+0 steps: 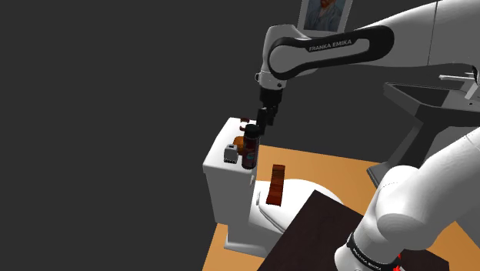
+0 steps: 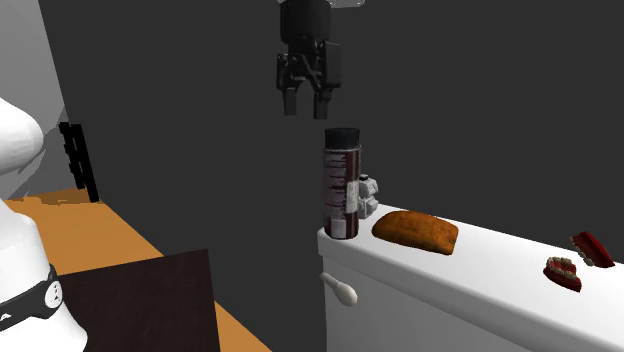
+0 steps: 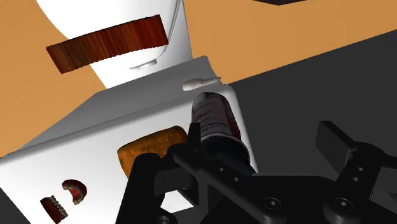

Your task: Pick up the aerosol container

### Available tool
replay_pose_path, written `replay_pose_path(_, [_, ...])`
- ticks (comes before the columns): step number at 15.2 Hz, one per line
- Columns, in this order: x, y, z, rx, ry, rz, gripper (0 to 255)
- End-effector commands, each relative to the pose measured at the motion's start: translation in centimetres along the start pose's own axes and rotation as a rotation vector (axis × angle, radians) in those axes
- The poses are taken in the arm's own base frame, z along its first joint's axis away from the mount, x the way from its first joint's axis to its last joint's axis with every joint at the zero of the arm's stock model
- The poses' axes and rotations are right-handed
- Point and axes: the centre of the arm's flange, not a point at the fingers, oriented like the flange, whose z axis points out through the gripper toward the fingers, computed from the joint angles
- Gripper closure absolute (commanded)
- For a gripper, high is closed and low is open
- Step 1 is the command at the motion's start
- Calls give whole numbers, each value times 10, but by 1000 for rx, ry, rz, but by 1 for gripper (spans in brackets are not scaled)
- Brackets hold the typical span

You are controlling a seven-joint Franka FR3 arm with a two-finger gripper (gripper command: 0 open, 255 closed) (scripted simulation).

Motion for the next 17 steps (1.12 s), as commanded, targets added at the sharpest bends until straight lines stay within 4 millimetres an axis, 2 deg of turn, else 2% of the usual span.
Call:
replay_pose_path(1, [23,6,3,-5,14,-29,0])
replay_pose_path(5, [67,22,8,-14,39,-83,0])
replay_pose_path(12, [67,23,45,-14,39,-83,0])
replay_pose_path(14, [67,23,48,-14,39,-83,0])
replay_pose_path(15, [66,23,48,-14,39,-83,255])
replay_pose_path(17, [67,23,48,-14,39,-83,255])
